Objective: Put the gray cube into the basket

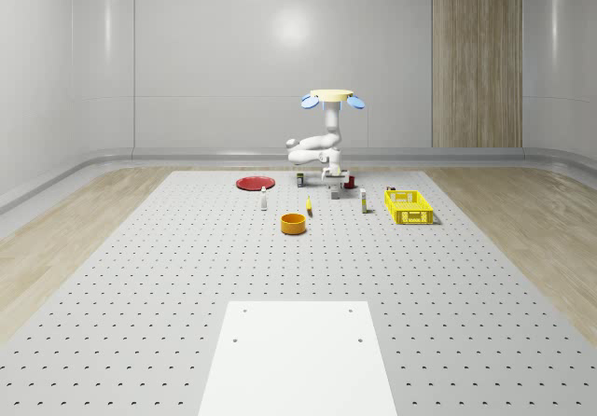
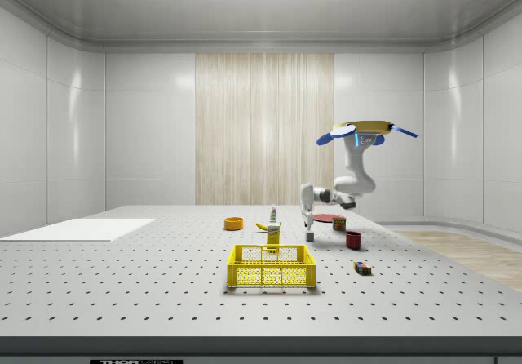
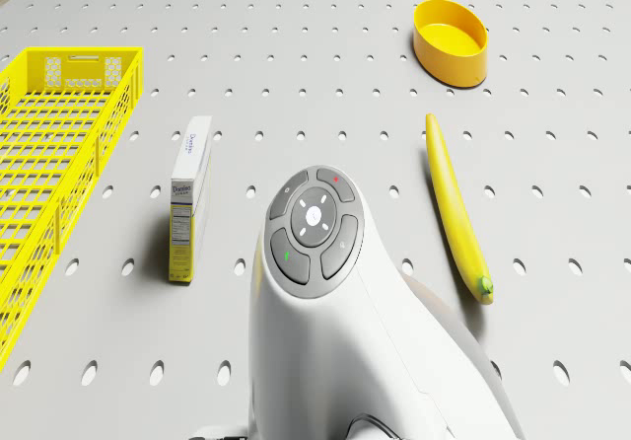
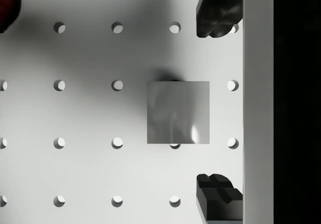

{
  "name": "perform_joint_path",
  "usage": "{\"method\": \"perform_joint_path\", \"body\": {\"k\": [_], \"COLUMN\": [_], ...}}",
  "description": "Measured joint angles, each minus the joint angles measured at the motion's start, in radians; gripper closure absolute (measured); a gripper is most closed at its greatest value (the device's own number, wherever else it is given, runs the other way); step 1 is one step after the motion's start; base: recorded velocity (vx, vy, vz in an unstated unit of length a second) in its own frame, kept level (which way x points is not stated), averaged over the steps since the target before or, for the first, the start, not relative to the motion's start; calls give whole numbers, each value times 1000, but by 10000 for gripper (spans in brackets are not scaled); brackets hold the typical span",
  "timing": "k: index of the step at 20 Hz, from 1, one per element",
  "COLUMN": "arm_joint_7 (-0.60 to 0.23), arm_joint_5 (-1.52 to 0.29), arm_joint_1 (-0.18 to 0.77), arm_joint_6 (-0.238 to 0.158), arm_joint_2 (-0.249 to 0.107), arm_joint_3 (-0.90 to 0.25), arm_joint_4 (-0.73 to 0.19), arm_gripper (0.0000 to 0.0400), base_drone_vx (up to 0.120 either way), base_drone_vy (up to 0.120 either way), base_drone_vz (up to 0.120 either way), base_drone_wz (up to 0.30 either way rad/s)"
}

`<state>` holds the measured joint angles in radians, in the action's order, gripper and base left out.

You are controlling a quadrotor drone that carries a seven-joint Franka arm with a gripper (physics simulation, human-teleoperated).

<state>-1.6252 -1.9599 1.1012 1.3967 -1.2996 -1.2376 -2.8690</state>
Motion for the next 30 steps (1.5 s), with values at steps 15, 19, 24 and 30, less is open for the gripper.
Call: {"method": "perform_joint_path", "body": {"k": [15,19,24,30], "arm_joint_7": [36,38,24,15], "arm_joint_5": [-71,-84,-96,-99], "arm_joint_1": [-34,-38,-24,-15], "arm_joint_6": [92,107,116,121], "arm_joint_2": [-65,-76,-80,-84], "arm_joint_3": [91,108,122,126], "arm_joint_4": [16,17,18,19], "arm_gripper": [0,0,0,0], "base_drone_vx": [0,0,0,0], "base_drone_vy": [0,0,0,0], "base_drone_vz": [0,0,0,0], "base_drone_wz": [0,0,0,0]}}
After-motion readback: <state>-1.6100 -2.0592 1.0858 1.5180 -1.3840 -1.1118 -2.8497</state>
